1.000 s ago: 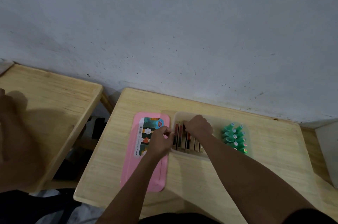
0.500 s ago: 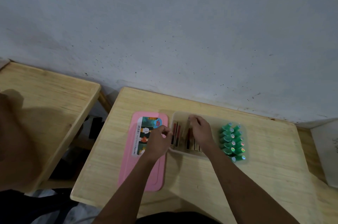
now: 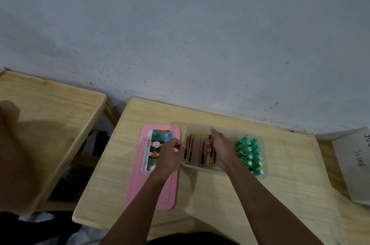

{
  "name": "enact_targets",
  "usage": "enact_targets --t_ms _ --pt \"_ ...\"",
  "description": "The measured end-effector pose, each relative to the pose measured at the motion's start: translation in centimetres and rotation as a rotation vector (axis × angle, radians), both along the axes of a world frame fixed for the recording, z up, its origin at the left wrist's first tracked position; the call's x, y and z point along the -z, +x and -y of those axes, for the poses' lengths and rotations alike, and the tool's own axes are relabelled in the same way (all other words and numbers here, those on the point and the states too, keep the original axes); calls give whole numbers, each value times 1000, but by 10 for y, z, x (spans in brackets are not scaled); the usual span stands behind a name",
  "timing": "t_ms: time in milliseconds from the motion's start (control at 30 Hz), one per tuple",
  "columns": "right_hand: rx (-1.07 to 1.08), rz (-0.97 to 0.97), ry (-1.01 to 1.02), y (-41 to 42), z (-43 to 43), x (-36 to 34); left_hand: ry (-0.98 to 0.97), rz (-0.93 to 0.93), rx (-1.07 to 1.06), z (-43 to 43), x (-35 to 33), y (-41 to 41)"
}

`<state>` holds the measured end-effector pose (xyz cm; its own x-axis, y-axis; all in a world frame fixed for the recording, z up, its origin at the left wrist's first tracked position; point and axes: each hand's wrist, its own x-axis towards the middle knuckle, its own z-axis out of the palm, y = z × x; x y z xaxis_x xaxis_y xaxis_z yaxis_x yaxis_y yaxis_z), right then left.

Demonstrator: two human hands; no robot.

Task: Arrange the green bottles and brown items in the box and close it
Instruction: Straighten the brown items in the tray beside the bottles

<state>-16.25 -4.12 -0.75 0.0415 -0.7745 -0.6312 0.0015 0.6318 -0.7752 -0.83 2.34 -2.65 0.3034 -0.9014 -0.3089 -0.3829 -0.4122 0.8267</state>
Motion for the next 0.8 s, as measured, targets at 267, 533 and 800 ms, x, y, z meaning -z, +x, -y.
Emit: enact_targets --t_ms 267,533,800 --pt "87 39 18 -8 6 12 -1 1 3 0 0 0" --pt "-46 -375 -209 3 9 14 12 10 -8 -2 -2 0" --pt "-298 -662 -291 26 17 26 2 23 -1 -3 -1 -1"
